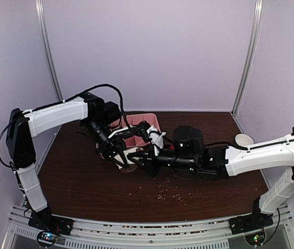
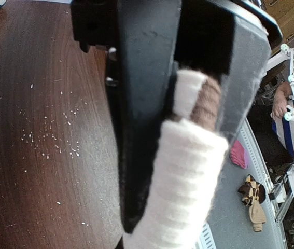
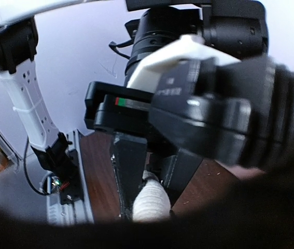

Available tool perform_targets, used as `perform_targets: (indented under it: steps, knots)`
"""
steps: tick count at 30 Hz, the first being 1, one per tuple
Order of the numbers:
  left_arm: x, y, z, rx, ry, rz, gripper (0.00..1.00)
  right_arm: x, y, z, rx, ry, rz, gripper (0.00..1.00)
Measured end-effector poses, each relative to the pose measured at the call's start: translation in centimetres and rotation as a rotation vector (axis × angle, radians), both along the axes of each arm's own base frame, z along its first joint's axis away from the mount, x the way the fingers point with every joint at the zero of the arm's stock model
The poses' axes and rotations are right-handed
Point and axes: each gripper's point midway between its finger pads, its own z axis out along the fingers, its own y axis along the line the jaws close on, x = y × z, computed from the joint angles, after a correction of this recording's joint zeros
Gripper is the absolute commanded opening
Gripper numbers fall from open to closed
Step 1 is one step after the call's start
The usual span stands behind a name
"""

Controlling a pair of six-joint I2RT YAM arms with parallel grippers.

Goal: Roll the socks
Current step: Roll the sock.

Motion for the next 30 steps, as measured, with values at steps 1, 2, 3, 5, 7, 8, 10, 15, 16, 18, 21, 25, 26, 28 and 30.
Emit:
perform_targets:
  steps: [1, 2, 3, 5, 7, 8, 10, 15, 16, 18, 21, 25, 26, 28, 30]
  knots:
    - [0.0, 0.0, 0.0, -0.002, -0.002, -0.002, 0.13, 0.0, -0.1, 0.1, 0.009, 0.005, -0.001, 0.00]
    - [0.0, 0.0, 0.0, -0.004, -0.003, -0.003, 0.19, 0.0, -0.1, 0.1, 0.016, 0.007, -0.001, 0.00]
    - [0.0, 0.0, 0.1, -0.008, -0.006, -0.004, 0.29, 0.0, -0.2, 0.2, 0.022, 0.012, -0.004, 0.00]
    - [0.1, -0.1, 0.2, -0.013, -0.016, -0.008, 0.43, 0.1, -0.3, 0.2, 0.032, 0.017, -0.012, 0.00]
    - [0.2, -0.1, 0.2, -0.007, -0.024, -0.002, 0.47, 0.4, -0.5, 0.1, 0.035, 0.025, -0.028, 0.00]
    - [0.3, -0.1, 0.2, -0.005, -0.035, 0.002, 0.48, 0.6, -0.6, -0.1, 0.033, 0.030, -0.038, 0.00]
    - [1.1, -0.2, 0.4, -0.005, -0.108, 0.025, 0.49, 0.9, -0.8, -0.4, 0.036, 0.041, -0.062, 0.00]
    - [2.4, 0.0, 1.8, -0.007, -0.282, 0.096, 0.50, 2.0, -1.3, 0.0, 0.067, 0.050, -0.141, 0.00]
    - [2.7, 0.0, 2.2, -0.010, -0.321, 0.111, 0.50, 2.2, -1.4, 0.2, 0.076, 0.048, -0.155, 0.00]
    - [3.2, -0.1, 2.6, -0.011, -0.379, 0.141, 0.50, 2.5, -1.5, 0.6, 0.097, 0.048, -0.184, 0.00]
    - [3.9, -0.4, 2.2, 0.000, -0.424, 0.175, 0.49, 2.5, -1.5, 0.8, 0.104, 0.047, -0.219, 0.00]
    - [4.5, -0.5, 0.5, 0.035, -0.455, 0.196, 0.48, 2.8, -1.3, 0.9, 0.120, 0.071, -0.262, 0.00]
    - [4.7, -0.6, 0.2, 0.043, -0.468, 0.200, 0.48, 2.9, -1.3, 0.9, 0.126, 0.083, -0.270, 0.00]
    - [4.9, -0.7, -0.2, 0.050, -0.503, 0.207, 0.46, 3.1, -1.1, 0.7, 0.142, 0.120, -0.284, 0.00]
    - [5.1, -0.7, -0.2, 0.051, -0.549, 0.214, 0.44, 3.3, -1.0, 0.4, 0.161, 0.165, -0.301, 0.00]
